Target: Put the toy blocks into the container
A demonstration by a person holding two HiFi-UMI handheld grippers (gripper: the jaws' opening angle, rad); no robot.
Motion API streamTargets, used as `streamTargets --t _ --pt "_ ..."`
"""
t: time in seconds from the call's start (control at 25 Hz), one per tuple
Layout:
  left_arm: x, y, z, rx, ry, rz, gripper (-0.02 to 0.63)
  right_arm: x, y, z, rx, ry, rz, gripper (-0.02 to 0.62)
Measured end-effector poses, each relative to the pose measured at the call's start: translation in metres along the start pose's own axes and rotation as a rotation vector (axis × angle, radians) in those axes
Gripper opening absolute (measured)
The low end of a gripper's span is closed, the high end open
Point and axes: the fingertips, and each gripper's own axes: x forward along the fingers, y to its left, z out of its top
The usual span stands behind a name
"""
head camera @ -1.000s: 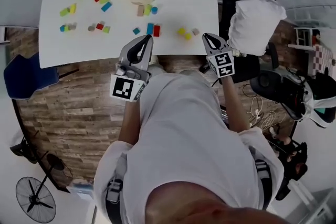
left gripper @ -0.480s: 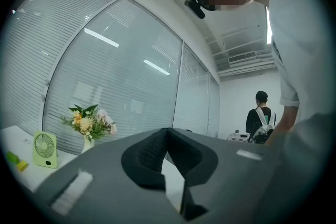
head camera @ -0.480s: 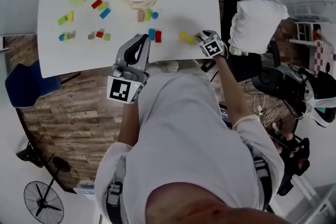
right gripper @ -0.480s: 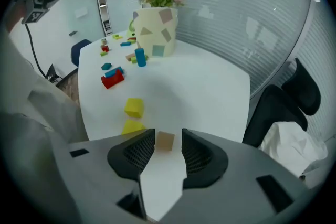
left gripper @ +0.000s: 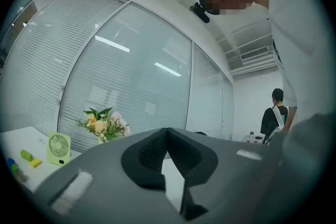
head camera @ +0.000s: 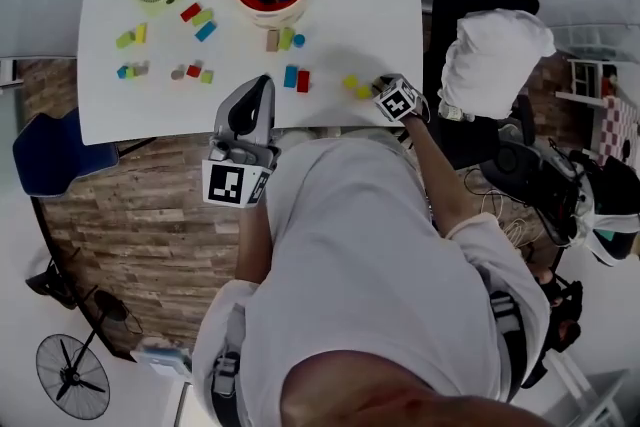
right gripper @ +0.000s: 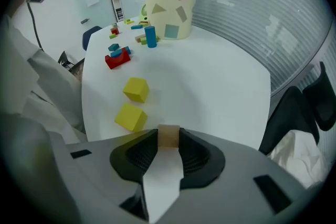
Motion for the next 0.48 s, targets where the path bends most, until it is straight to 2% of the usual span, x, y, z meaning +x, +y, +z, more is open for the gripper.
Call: streamTargets --t 0.08,0.24,0.36,0.48 --pt "0.0 0.004 -0.001 -0.008 -0.004 0.011 -0.002 -0.001 0.0 0.002 0.021 -0.031 0.02 0.123" --pt "0.0 0.01 -0.004 -0.011 -0.003 0.012 -0.002 -0.014 0.001 0.02 0.124 -0.166 0.065 0.123" --pt "-0.001 0.015 -0.003 -0.004 -0.002 0.011 -0.002 -0.036 0.001 0.049 0.19 -0.32 0.073 0.123" --pt "-0.003 0.019 -0.003 0.001 0.005 0.008 -0.002 -0.068 -0.003 0.087 0.264 -0.527 0.081 0.123"
